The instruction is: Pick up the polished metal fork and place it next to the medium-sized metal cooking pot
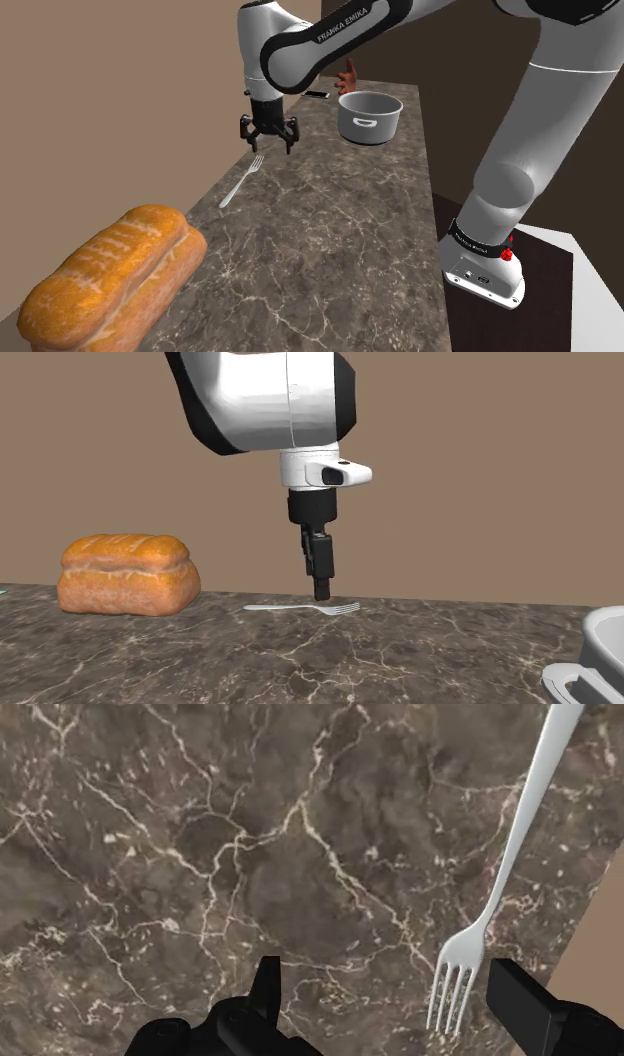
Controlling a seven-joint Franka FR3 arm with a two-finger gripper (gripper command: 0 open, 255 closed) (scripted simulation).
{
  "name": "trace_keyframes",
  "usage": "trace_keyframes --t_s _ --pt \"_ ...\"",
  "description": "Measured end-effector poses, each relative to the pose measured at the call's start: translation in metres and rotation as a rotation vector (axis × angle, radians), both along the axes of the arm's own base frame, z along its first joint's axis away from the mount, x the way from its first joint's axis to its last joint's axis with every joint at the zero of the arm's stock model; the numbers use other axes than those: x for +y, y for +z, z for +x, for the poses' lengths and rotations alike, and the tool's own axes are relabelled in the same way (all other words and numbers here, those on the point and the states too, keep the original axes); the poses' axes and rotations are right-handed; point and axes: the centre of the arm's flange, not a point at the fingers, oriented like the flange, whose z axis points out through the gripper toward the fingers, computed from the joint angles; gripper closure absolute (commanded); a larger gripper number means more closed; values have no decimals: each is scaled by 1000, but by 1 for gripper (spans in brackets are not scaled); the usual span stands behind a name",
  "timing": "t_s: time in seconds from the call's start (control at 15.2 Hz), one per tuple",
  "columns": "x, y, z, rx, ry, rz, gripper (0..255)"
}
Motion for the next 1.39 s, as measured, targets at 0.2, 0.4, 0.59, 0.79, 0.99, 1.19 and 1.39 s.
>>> trace_keyframes --t_s 0.2,0.4,0.59,0.79,0.99,1.19,1.39 --pt "9 -21 32 -2 -102 1 0" --pt "24 -40 69 -4 -203 1 0" --pt "24 -54 81 -5 -244 0 0" --pt "24 -68 83 -5 -250 0 0" --pt "23 -84 83 -5 -250 -1 0" --pt "23 -87 84 -5 -250 0 0" --pt "23 -88 84 -6 -250 0 0"
